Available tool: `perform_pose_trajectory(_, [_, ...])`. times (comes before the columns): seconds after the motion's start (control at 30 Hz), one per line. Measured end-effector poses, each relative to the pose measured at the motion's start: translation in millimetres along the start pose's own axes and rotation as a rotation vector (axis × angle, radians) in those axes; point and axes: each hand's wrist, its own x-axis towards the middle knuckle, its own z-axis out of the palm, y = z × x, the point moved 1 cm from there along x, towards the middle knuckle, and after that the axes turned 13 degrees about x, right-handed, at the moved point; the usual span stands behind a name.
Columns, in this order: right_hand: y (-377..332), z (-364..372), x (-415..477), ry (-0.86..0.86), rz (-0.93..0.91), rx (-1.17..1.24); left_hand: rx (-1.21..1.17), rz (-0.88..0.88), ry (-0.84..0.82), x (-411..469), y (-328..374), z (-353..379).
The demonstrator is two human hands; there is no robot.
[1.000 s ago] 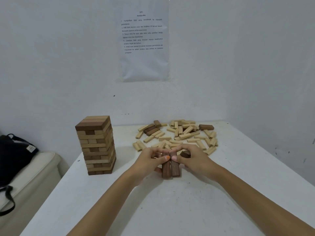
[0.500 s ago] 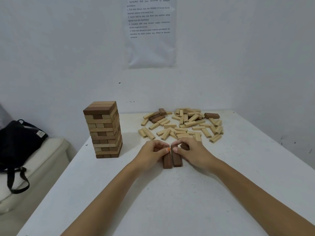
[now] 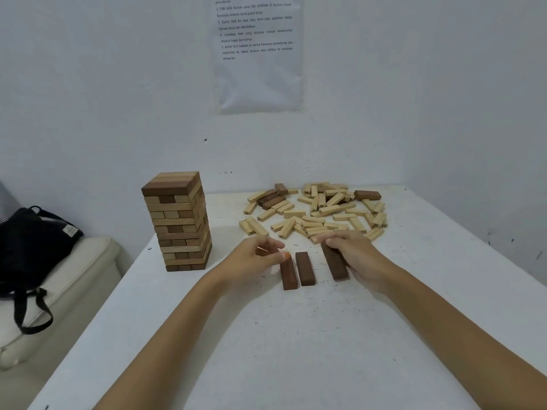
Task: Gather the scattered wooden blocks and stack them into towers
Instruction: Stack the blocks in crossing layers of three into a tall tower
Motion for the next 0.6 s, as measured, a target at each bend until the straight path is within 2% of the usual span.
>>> perform_pose_trajectory(0.1, [0, -8, 0, -0.026, -0.063, 0.024, 0.109, 0.035, -0.152, -4, -1, -3])
perform_pose_trajectory(0.2, [5, -11, 0, -0.043, -0.102, -0.007, 0.264, 0.114, -0.211, -4, -8, -1])
perform_pose_trajectory(0.33, [4, -9, -2, -0.068, -0.132, -0.237, 0.26, 0.192, -0.141, -1, -11, 6])
perform_pose_trajectory(0.5, [-4, -26, -6, -0.363, -0.056, -0.379, 0.219, 0.218, -0.073, 0, -11, 10])
perform_pose_trajectory(0.6, [-1, -28, -4, -0.441, -0.096, -0.434, 0.209, 0.227, -0.042, 2, -13, 13])
